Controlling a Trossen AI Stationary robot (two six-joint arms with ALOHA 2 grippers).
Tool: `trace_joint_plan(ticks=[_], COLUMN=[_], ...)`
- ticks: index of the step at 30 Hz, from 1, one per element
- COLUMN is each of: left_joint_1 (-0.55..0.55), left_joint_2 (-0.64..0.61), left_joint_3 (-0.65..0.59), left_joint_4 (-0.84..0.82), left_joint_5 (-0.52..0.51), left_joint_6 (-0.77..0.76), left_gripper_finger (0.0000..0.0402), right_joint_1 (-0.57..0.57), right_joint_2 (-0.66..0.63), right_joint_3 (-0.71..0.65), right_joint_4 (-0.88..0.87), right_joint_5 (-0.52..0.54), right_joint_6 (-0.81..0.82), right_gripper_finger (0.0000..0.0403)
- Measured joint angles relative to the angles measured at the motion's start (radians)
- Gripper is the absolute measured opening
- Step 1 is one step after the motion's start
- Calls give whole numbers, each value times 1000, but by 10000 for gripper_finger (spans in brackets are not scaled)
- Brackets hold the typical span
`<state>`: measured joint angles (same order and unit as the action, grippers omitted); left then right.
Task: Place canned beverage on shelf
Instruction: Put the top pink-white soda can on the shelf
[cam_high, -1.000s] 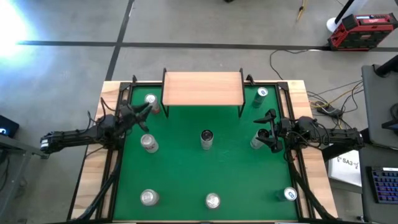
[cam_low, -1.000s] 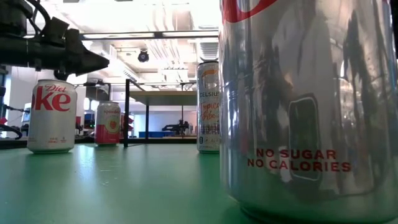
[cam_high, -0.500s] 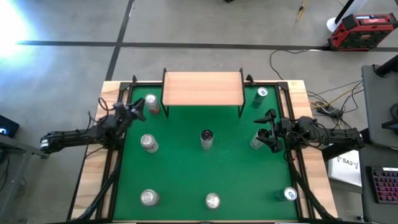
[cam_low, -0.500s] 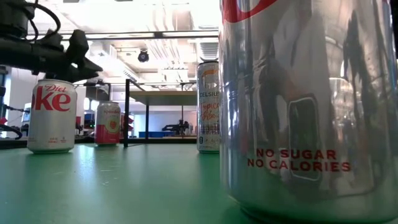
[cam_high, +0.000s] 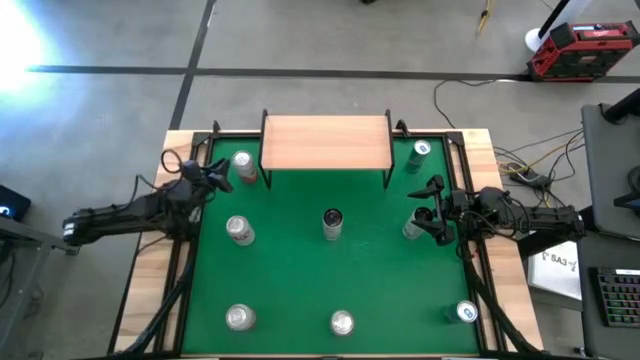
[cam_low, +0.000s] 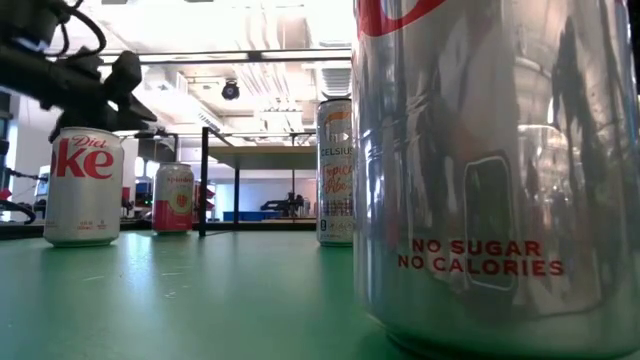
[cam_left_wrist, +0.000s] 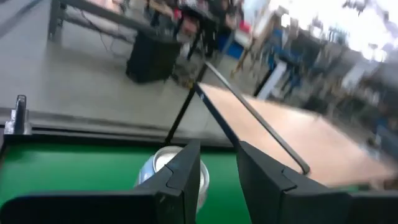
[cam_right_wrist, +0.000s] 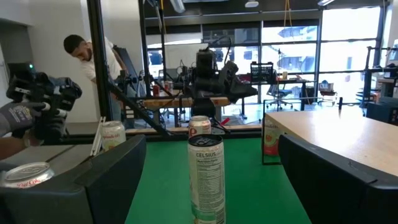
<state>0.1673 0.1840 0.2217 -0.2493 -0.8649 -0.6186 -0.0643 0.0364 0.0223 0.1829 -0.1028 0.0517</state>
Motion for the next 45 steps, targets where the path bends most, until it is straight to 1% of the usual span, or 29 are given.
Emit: trace_joint_plan(ticks=[2,5,7,10,13,15,17,25,27,31,36,41,45], left_joint_1=[-1,1,1,11,22,30,42,143,176,242,313,336,390], left_joint_2=[40,124,197,320,445,529,604,875,937,1054,1160,1189,1174], left_joint_3=[79,205,290,401,490,546,605,860,905,972,1038,1074,1072], left_joint_4=[-126,-308,-432,-589,-692,-735,-804,-1053,-1112,-1159,-1151,-1134,-1098], left_joint_5=[22,48,78,125,156,172,221,435,464,466,464,472,547], left_joint_6=[-42,-157,-261,-456,-650,-749,-840,-1044,-1073,-1065,-941,-935,-938], left_gripper_finger=[88,88,88,88,88,88,88,88,88,91,112,133,134], right_joint_1=[0,0,0,0,0,0,0,0,0,0,0,0,0], right_joint_2=[0,0,0,0,0,0,0,0,0,0,0,0,0], right_joint_3=[0,0,0,0,0,0,0,0,0,0,0,0,0], right_joint_4=[0,0,0,0,0,0,0,0,0,0,0,0,0], right_joint_5=[0,0,0,0,0,0,0,0,0,0,0,0,0], right_joint_6=[0,0,0,0,0,0,0,0,0,0,0,0,0], right_gripper_finger=[357,357,357,357,357,357,357,357,357,357,357,357,357])
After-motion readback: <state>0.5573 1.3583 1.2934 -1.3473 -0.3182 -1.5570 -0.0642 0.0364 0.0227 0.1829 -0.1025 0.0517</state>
